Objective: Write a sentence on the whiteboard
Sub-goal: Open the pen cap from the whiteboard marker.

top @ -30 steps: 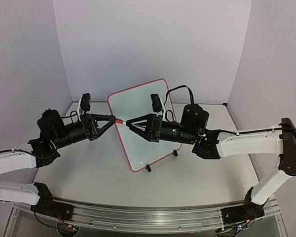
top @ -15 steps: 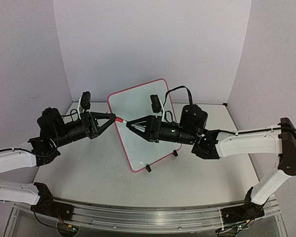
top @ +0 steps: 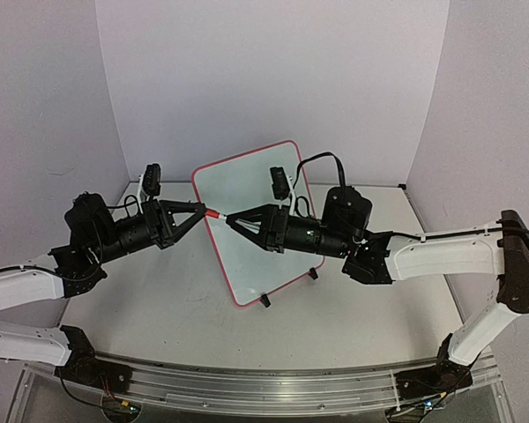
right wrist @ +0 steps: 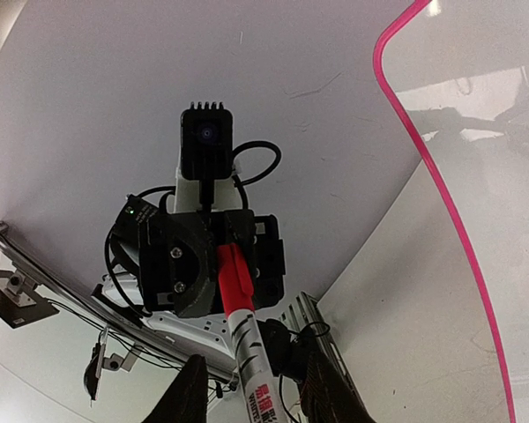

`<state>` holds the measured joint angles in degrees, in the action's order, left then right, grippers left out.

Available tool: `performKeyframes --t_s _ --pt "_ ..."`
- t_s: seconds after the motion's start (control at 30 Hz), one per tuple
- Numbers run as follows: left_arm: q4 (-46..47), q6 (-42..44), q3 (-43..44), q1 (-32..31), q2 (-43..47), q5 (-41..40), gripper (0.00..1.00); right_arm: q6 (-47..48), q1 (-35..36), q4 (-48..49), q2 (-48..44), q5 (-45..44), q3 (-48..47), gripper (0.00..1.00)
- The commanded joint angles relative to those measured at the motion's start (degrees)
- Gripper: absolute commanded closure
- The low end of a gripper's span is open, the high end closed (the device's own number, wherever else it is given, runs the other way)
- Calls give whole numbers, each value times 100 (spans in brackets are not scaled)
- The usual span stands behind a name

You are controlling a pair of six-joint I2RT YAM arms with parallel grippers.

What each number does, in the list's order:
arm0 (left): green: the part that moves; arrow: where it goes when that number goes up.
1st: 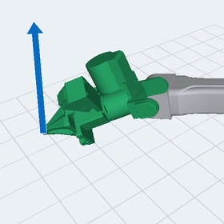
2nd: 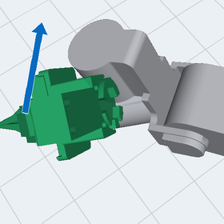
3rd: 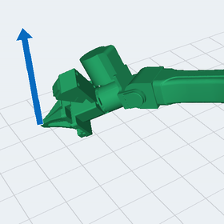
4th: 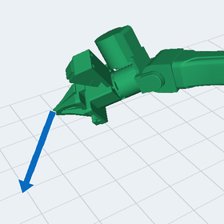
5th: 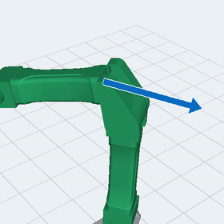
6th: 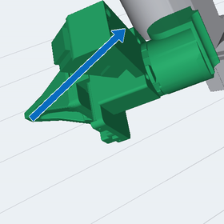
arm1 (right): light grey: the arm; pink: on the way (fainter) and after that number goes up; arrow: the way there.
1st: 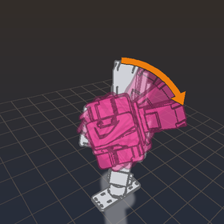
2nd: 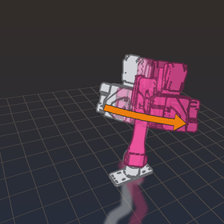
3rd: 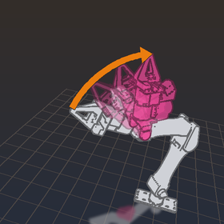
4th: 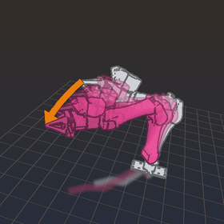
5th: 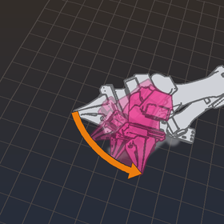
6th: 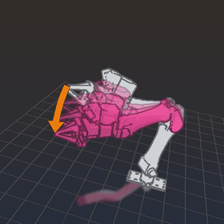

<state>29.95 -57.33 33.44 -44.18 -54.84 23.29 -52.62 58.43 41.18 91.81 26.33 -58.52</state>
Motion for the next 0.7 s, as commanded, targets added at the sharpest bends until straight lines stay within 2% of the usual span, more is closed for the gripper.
performKeyframes --t_s 0.0,0.23,0.4,0.57,0.67 --pt "-56 -91 -82 -46 141 174 100 -3 57 448 -145 -74 -116 66" --pt "-58 -77 -66 -46 119 203 100 -29 68 467 -121 -60 -123 72" --pt "-25 -104 -104 -48 122 207 100 -20 63 482 -165 -132 -84 83" --pt "-70 -93 -164 -46 219 108 100 -63 63 540 -195 -242 -7 100" --pt "-110 -70 -208 -43 335 -199 100 -151 56 674 -232 -366 148 100"
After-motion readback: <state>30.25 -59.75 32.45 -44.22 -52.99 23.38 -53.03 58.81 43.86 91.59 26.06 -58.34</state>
